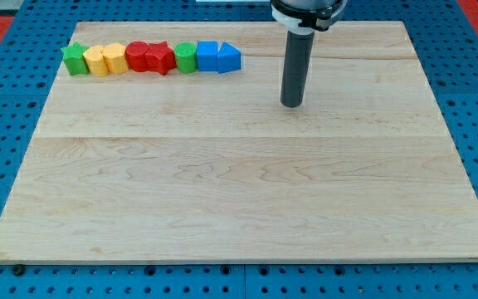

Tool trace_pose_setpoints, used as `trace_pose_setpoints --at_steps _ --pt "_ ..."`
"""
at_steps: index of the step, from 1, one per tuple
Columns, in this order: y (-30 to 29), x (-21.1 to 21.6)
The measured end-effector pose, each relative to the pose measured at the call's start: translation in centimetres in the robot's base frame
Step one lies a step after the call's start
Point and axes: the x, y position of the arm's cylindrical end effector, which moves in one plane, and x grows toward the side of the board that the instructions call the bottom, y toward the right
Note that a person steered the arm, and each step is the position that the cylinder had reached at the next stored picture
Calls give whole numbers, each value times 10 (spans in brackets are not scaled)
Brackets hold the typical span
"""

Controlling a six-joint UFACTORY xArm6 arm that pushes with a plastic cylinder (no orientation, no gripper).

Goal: Move the yellow heart to the top center

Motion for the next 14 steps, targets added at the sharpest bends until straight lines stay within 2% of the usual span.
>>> trace_pose_setpoints --at_steps 2,3,9,11,14 --pt "0 28" --pt "-21 25" --pt "-325 19" --pt "-293 5" --pt "-344 12"
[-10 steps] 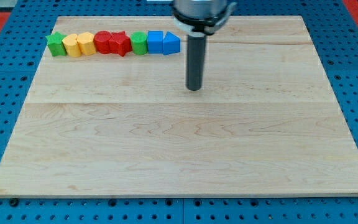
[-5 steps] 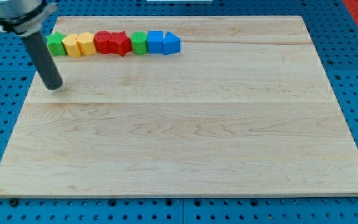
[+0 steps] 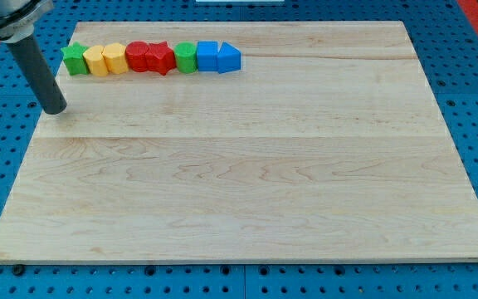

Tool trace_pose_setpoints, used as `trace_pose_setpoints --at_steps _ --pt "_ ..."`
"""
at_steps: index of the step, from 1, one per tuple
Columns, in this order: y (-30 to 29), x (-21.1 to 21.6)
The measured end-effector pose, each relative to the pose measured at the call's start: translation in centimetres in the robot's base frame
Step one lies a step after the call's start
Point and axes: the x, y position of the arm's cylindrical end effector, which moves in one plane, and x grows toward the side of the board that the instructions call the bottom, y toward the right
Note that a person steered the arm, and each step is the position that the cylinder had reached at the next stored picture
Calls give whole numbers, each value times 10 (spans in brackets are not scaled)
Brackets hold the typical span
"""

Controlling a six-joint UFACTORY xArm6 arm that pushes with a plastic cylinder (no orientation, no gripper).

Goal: Move the yellow heart to the top center

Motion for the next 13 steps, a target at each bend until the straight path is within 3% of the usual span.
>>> trace_pose_setpoints --at_steps 5,8,13 --pt "15 -40" --pt "40 -109" --pt "65 -147"
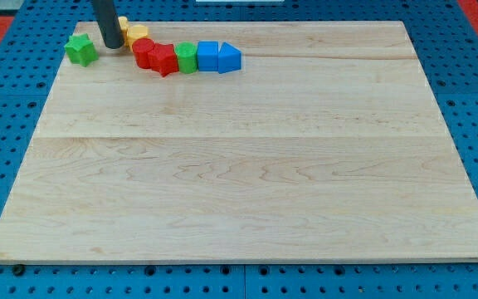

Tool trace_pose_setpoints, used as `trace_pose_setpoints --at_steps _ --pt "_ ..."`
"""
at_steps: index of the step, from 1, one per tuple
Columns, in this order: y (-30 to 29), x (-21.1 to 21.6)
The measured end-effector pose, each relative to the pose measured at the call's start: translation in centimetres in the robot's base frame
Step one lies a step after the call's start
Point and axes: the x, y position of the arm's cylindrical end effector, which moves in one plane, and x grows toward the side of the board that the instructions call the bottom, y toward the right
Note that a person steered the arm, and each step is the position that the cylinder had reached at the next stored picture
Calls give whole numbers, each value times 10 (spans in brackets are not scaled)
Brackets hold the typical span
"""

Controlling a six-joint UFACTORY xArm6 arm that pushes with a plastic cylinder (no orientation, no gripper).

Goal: Move the yellow heart to the top center

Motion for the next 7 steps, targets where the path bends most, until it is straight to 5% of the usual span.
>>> trace_pose_setpoints --at_steps 5,7 --pt "-32 -57" --pt "32 -56"
